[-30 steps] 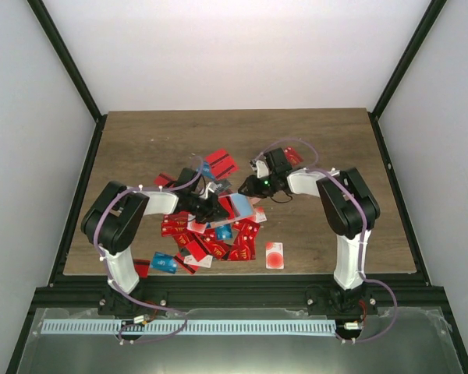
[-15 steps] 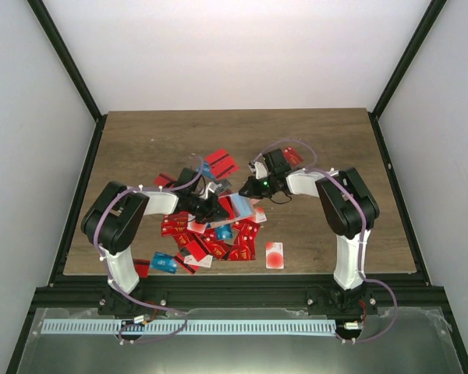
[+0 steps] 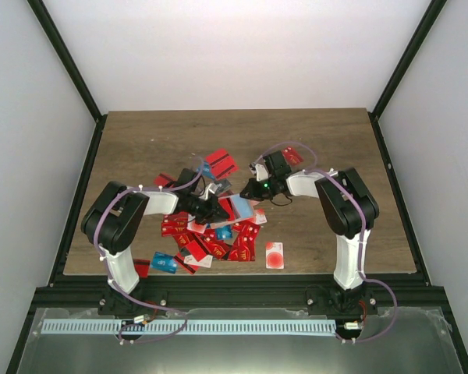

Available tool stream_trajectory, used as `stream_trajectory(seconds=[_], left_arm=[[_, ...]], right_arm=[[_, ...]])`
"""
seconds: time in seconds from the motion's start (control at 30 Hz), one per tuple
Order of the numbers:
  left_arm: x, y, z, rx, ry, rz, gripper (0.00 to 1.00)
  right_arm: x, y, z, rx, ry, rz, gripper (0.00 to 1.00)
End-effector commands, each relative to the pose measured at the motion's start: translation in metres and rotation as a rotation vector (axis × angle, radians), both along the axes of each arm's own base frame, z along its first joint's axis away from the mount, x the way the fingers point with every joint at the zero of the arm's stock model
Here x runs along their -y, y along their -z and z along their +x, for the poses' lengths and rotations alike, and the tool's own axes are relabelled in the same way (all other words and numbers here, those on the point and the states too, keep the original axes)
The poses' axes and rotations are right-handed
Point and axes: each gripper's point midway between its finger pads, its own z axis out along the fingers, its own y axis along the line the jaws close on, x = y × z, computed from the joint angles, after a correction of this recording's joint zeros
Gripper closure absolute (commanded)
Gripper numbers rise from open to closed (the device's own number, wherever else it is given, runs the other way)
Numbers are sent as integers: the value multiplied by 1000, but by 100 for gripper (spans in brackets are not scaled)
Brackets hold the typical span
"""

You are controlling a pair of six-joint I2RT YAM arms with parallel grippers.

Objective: Put the credit cards into the card holder

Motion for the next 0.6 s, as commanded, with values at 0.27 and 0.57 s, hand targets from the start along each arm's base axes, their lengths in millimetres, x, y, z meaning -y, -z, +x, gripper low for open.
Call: stream_trajectory(seconds=[0.27,0.57], left_arm=[[-15,26,-33,-132,120,95,96],[-19,33,-43,-156,144,92,96]], right_arm=[[5,12,-6,-3,0,-31,99],[6,16,-6,-10,2,-33,99]])
